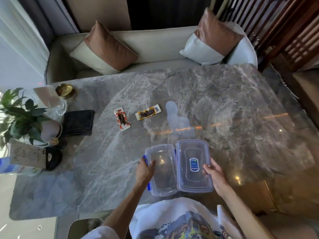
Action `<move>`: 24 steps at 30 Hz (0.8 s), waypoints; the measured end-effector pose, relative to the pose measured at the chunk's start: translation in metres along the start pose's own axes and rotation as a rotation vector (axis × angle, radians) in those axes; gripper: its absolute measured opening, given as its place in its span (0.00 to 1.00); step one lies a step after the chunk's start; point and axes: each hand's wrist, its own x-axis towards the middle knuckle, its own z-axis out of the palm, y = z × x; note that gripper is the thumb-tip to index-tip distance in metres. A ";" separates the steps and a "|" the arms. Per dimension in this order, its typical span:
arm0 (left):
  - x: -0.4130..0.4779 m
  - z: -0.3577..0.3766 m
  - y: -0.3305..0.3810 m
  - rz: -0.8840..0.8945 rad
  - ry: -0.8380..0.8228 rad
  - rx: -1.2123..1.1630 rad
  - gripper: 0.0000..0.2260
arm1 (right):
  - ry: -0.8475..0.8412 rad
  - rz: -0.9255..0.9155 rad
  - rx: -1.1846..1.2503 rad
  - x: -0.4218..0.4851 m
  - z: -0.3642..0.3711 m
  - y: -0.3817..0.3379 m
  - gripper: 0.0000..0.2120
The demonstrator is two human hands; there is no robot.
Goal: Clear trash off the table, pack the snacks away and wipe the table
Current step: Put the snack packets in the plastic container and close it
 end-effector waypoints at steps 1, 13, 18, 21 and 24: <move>0.003 0.002 0.001 0.004 -0.014 -0.026 0.15 | 0.040 -0.003 0.004 0.000 -0.011 0.001 0.27; -0.025 -0.011 -0.075 -0.436 0.249 -0.850 0.22 | 0.106 0.062 -0.146 0.017 -0.010 0.029 0.29; -0.036 -0.012 -0.077 -0.502 0.286 -0.901 0.21 | 0.029 0.029 -0.215 0.019 0.040 0.047 0.28; -0.041 -0.014 -0.074 -0.513 0.253 -0.910 0.22 | 0.052 -0.030 -0.302 0.016 0.059 0.049 0.27; -0.045 -0.017 -0.072 -0.519 0.237 -0.957 0.21 | -0.005 -0.069 -0.479 0.015 0.067 0.051 0.28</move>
